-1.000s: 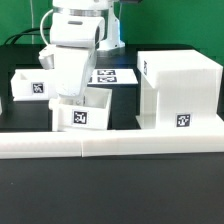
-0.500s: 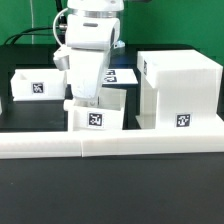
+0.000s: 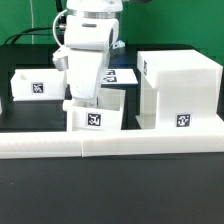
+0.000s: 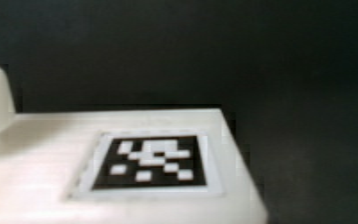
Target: Assemble drawer
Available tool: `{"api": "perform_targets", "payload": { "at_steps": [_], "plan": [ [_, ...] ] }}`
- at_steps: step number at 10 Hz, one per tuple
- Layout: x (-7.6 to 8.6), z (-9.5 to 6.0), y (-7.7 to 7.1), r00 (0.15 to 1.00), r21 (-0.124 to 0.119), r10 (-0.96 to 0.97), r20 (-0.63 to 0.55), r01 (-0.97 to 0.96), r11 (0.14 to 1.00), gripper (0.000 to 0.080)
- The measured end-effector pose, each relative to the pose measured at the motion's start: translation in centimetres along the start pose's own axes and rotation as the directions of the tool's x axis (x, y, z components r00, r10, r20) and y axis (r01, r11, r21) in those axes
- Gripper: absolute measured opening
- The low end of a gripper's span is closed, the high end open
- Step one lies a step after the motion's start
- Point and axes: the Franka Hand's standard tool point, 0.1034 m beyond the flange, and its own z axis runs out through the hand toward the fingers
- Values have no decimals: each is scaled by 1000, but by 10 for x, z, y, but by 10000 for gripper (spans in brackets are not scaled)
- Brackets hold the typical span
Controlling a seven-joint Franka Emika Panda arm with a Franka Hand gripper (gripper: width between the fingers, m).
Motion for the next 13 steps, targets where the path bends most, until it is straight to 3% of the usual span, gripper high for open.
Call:
{"api": "perform_targets", "payload": {
  "at_steps": [1, 3, 5, 8, 9, 13],
  "plan": [
    [0, 0, -1, 1000, 35, -3, 7, 2, 999, 42],
    [-2, 1, -2, 1000, 42, 2, 8, -2, 999, 42],
    [0, 1, -1, 1000, 40, 0, 7, 0, 999, 42],
    [1, 2, -1, 1000, 14, 4, 1, -4, 1000, 42],
    [3, 2, 1, 1000, -14, 7, -5, -7, 1000, 42],
    [2, 3, 0, 1000, -15, 7, -6, -7, 1000, 42]
  ]
}}
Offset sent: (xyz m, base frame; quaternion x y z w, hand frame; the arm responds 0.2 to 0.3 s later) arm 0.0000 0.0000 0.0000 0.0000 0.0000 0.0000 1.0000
